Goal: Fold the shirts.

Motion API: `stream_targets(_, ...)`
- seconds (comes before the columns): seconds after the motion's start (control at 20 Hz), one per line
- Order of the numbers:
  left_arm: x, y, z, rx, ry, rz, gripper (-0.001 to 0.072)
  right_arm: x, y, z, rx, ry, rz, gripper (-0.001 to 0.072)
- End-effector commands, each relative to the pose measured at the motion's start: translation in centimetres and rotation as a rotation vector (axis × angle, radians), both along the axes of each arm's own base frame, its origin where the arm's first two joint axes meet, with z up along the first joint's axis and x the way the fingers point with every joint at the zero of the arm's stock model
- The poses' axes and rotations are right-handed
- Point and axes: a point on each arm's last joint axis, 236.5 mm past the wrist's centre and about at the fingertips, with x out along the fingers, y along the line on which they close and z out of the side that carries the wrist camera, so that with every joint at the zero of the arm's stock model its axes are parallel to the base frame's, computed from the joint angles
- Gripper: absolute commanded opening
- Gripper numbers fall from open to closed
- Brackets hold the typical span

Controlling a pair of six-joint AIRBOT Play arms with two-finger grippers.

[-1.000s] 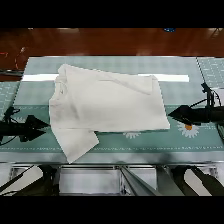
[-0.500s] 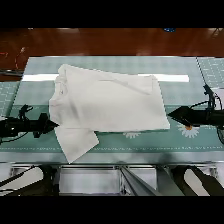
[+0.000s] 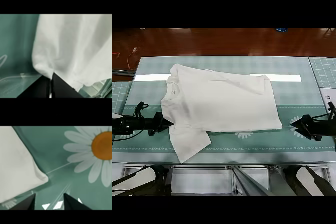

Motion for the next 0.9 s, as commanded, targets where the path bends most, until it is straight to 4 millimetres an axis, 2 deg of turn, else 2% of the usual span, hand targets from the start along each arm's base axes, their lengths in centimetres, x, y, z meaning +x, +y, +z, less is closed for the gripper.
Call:
stream_targets(0.0,0.1,0.1,-0.1,0.006,-0.004,-0.002,0.0020,-0.9,2.1,-2.0,0.069,0.076,0.048,0.0407)
stream_targets(0.15,0.0,0.0,-0.1,0.004,-0.003,-0.003,0.0020,0.1,3.8,-3.2,0.131,0.084,0.078,0.0407)
stream_targets(0.35,0.1,0.1,-0.1,0.005,-0.003,-0.002,0.0020,3.5,4.8,-4.1,0.141,0.036,0.047,0.0407)
stream_targets(0.55,0.3,0.3,-0.2,0.018,-0.009,0.007,0.0020,6.6,7.8,-4.5,0.161,0.018,0.107,0.0387)
stream_targets(0.65,0.6,0.3,0.1,0.011,-0.018,0.014,0.0020,7.6,9.5,-3.8,0.170,-0.008,0.190,0.0030)
stream_targets(0.75,2.2,0.3,2.0,-0.011,-0.069,0.016,0.0020,9.0,10.5,-1.3,0.188,-0.060,0.275,0.0027)
stream_targets(0.8,3.6,0.4,3.7,-0.021,-0.119,0.013,0.0020,9.9,10.7,0.7,0.199,-0.092,0.317,0.0027)
stream_targets(0.85,5.7,0.5,6.6,-0.038,-0.210,0.015,0.0020,11.0,10.6,3.1,0.187,-0.142,0.351,0.0027)
